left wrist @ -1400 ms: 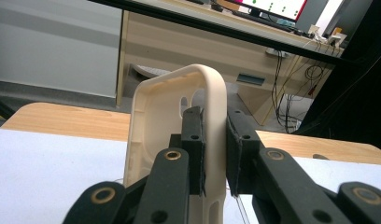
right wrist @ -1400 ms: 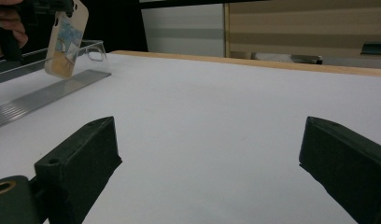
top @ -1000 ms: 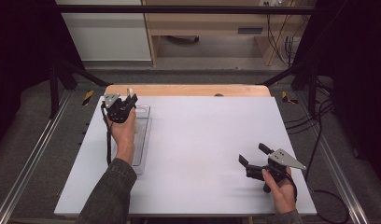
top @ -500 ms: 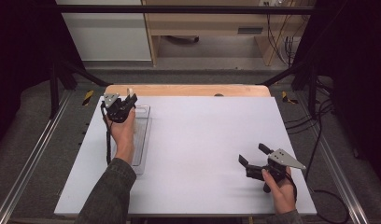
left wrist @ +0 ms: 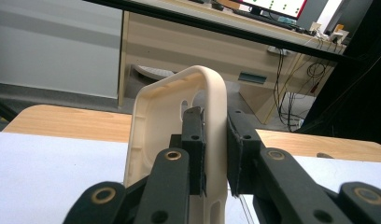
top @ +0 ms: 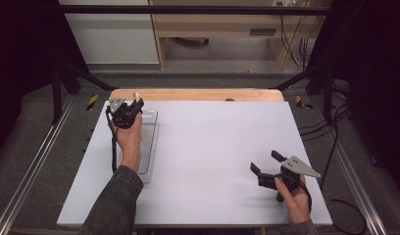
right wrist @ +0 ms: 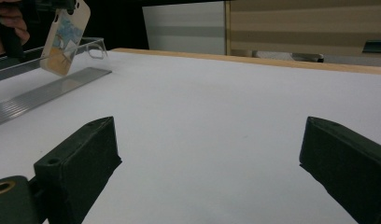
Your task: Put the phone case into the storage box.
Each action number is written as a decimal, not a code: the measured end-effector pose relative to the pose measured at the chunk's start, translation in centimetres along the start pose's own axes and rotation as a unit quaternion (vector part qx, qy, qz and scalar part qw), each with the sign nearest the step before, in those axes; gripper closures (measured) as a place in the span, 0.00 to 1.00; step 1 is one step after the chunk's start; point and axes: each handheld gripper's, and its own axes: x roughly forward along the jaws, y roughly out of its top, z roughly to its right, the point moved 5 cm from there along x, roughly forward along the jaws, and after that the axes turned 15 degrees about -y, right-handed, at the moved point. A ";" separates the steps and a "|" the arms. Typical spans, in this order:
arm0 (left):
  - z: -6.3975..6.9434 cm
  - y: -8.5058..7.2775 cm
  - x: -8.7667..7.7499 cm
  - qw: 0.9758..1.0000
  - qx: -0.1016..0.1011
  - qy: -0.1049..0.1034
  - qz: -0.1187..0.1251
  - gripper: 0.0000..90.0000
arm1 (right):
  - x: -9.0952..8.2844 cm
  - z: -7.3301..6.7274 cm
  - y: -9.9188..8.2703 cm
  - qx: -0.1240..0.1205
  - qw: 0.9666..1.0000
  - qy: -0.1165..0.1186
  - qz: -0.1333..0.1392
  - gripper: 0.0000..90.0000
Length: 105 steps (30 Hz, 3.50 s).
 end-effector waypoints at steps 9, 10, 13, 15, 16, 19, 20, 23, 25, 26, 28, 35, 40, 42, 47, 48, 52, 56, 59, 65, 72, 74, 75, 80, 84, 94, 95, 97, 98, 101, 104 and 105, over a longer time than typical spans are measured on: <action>0.1 -0.1 0.1 1.000 0.003 -0.003 -0.003 0.87 | 0.0 0.0 0.0 -0.004 1.000 -0.001 0.001 0.05; 0.0 -0.1 0.1 1.000 0.004 -0.004 -0.003 0.87 | 0.0 0.0 0.0 -0.004 1.000 -0.001 0.002 0.05; 0.1 -0.2 0.2 1.000 0.003 -0.008 -0.003 0.87 | 0.0 0.0 0.0 -0.004 1.000 -0.002 0.001 0.05; 0.1 -0.3 0.3 1.000 0.003 -0.010 -0.006 0.86 | 0.0 0.0 0.0 -0.005 1.000 -0.003 0.000 0.05; 0.1 -0.3 0.3 1.000 0.003 -0.010 -0.006 0.86 | 0.0 0.0 0.0 -0.005 1.000 -0.002 0.000 0.05; 0.1 -0.3 0.4 1.000 0.003 -0.011 -0.006 0.86 | 0.0 0.0 0.0 -0.006 1.000 -0.002 0.000 0.05; 0.1 -0.3 0.4 1.000 0.003 -0.012 -0.006 0.86 | 0.0 0.0 0.0 -0.005 1.000 -0.002 0.001 0.05; 0.1 -0.4 0.4 1.000 0.004 -0.012 -0.005 0.86 | 0.0 0.0 0.0 -0.006 1.000 -0.003 0.000 0.05; 0.1 -0.3 0.4 1.000 0.004 -0.012 -0.006 0.86 | 0.0 0.0 0.0 -0.006 1.000 -0.003 0.000 0.05; 0.1 -0.3 0.4 1.000 0.004 -0.012 -0.006 0.86 | 0.0 0.0 0.0 -0.005 1.000 -0.002 0.000 0.05; 0.2 -0.4 0.4 1.000 0.002 -0.012 -0.006 0.85 | 0.0 0.0 0.0 -0.006 1.000 -0.002 0.000 0.05; 0.3 -0.6 0.6 1.000 0.004 -0.016 -0.011 0.84 | 0.0 0.0 0.0 -0.006 1.000 -0.003 0.000 0.05; 0.3 -0.7 0.8 1.000 0.004 -0.019 -0.016 0.83 | 0.0 0.0 0.0 -0.005 1.000 -0.003 -0.001 0.05; 0.3 -0.9 0.9 1.000 0.002 -0.021 -0.018 0.82 | 0.0 0.0 0.0 -0.004 1.000 -0.003 -0.001 0.05; 0.3 -1.0 1.0 1.000 0.000 -0.023 -0.021 0.81 | 0.0 0.0 -0.1 -0.004 1.000 -0.003 -0.001 0.05; 0.3 -1.0 1.0 1.000 0.000 -0.023 -0.020 0.81 | 0.0 0.0 -0.1 -0.004 1.000 -0.003 -0.001 0.05; 0.3 -1.1 1.1 0.999 0.000 -0.024 -0.022 0.80 | 0.0 0.1 -0.1 -0.003 1.000 -0.003 -0.001 0.05; 0.3 -1.2 1.2 0.999 0.000 -0.025 -0.022 0.79 | 0.0 0.0 -0.1 -0.002 1.000 -0.002 -0.002 0.05; 0.3 -1.2 1.3 0.999 -0.002 -0.025 -0.022 0.79 | 0.0 0.1 -0.1 -0.002 1.000 -0.002 -0.002 0.05; 0.3 -1.3 1.4 0.999 -0.003 -0.024 -0.022 0.78 | 0.0 0.1 -0.1 -0.002 1.000 -0.002 -0.002 0.05; 0.3 -1.3 1.4 0.999 -0.003 -0.024 -0.022 0.78 | 0.0 0.0 -0.1 -0.002 1.000 -0.002 -0.002 0.05; 0.4 -1.3 1.4 0.999 -0.004 -0.025 -0.023 0.77 | 0.0 0.0 -0.1 -0.002 1.000 -0.002 -0.003 0.05; 0.4 -1.4 1.5 0.999 -0.004 -0.025 -0.023 0.77 | 0.0 0.1 -0.1 -0.002 1.000 -0.002 -0.003 0.05; 0.4 -1.5 1.6 0.999 -0.004 -0.026 -0.024 0.77 | 0.0 0.1 -0.1 -0.001 1.000 -0.004 -0.002 0.05; 0.5 -1.5 1.8 0.999 -0.005 -0.026 -0.024 0.77 | 0.1 0.1 -0.1 0.000 1.000 -0.004 -0.003 0.05; 0.5 -1.3 1.5 0.999 -0.004 -0.028 -0.021 0.76 | 0.0 0.0 -0.1 0.000 1.000 -0.002 -0.003 0.05; 0.5 -1.3 1.5 0.999 -0.004 -0.028 -0.021 0.75 | 0.0 0.0 -0.1 0.000 1.000 -0.003 -0.003 0.05; 0.6 -1.2 1.4 0.999 -0.001 -0.029 -0.021 0.73 | 0.0 0.0 -0.1 -0.001 1.000 -0.003 -0.003 0.05; 0.6 -1.2 1.4 0.999 0.000 -0.029 -0.023 0.73 | 0.0 0.0 -0.1 -0.001 1.000 -0.003 -0.003 0.05; 0.6 -1.2 1.3 0.999 0.001 -0.028 -0.023 0.70 | 0.0 0.0 -0.1 -0.001 1.000 -0.003 -0.003 0.05; 0.6 -1.0 1.2 1.000 0.004 -0.022 -0.021 0.65 | 0.0 0.0 -0.1 -0.002 1.000 -0.003 -0.002 0.05; 0.6 -1.0 1.1 1.000 0.005 -0.020 -0.022 0.63 | 0.0 0.0 -0.1 -0.002 1.000 -0.003 -0.002 0.05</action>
